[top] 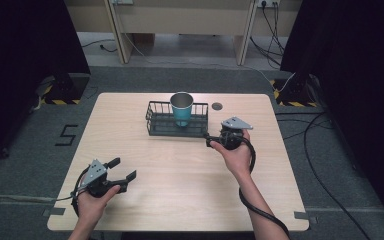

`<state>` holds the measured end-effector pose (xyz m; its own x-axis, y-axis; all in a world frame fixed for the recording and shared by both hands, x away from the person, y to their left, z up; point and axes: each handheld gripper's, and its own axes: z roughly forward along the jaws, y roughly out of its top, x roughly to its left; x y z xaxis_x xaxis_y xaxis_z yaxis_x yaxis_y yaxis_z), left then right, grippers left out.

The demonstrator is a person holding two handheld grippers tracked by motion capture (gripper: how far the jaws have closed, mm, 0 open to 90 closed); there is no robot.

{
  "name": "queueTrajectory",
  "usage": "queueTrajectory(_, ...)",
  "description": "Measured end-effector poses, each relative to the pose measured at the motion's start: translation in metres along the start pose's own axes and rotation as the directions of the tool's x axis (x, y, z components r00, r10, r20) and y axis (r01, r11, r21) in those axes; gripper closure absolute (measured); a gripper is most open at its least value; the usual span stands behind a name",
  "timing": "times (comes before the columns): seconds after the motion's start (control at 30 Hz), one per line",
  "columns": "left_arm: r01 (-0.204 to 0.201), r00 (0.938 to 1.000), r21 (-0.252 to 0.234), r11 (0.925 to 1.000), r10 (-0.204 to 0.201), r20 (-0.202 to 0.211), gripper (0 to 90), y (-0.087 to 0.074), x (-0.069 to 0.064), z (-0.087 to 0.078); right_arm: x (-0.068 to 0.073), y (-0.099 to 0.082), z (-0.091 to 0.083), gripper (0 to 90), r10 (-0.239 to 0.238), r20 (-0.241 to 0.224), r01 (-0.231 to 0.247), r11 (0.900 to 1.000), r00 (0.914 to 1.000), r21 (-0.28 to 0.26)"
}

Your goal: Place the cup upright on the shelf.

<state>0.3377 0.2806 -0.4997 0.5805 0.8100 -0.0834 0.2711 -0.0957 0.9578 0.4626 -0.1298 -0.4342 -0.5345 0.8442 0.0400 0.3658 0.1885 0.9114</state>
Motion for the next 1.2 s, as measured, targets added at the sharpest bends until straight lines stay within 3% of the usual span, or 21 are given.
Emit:
queueTrajectory(0.7,0.003,1.0000,0.002,1.0000,-0.003,-0.004,15.9,-0.001,0.001,0.000,-0.038,-0.030,-0.040,16.9,0.036,0.048,-0.037,0.9990,0.9982,0.025)
queueTrajectory(1.2,0.004,0.9999,0.003,1.0000,-0.004,-0.011,15.9,-0.001,0.001,-0.001,-0.049,-0.056,-0.067,17.0,0.022,0.079,-0.026,0.9986,0.9966,0.047)
